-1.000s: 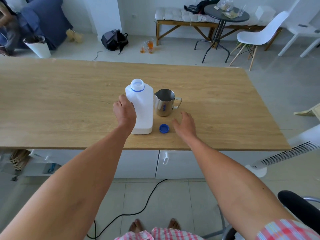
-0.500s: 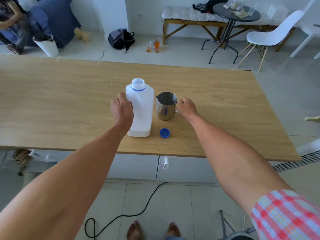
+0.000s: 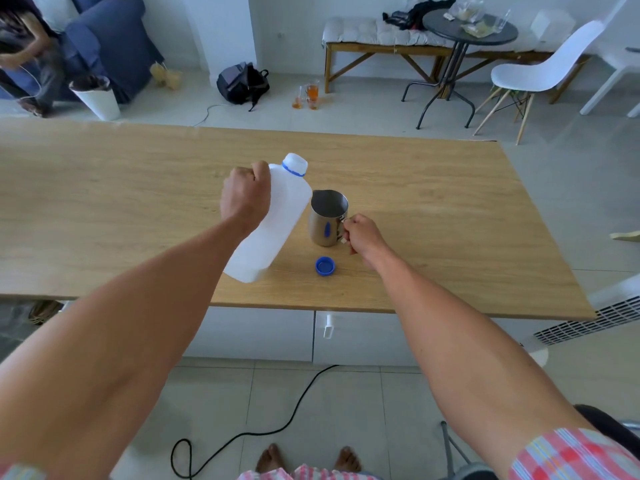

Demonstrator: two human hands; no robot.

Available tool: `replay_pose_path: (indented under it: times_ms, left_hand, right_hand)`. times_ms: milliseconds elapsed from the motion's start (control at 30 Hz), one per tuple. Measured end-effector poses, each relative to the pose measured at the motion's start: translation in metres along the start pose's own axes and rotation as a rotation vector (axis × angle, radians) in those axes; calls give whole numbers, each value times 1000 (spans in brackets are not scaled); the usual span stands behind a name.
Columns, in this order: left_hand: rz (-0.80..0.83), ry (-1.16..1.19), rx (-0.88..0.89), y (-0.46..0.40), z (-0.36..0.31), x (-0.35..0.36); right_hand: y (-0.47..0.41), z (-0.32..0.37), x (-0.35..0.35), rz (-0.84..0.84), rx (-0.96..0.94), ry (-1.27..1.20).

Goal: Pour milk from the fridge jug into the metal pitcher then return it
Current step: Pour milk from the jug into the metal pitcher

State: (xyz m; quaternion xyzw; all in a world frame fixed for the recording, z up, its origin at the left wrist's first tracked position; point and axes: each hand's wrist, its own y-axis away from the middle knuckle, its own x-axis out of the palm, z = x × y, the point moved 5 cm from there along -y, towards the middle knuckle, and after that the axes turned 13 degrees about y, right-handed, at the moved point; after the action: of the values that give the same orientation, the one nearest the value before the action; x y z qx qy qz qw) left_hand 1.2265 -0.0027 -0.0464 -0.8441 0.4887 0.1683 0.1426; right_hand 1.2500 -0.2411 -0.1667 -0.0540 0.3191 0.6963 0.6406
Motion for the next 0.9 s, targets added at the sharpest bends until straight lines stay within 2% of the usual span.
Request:
replay_pose_path:
  times_ms: [333,900]
  left_hand:
    - [188,-321,57,-1,-12,22]
    - [309,-553,131,2,3,52]
  right_hand:
    - [10,-6,0,-63,-6,1]
    - [14,-7,-7,-108,-47,18]
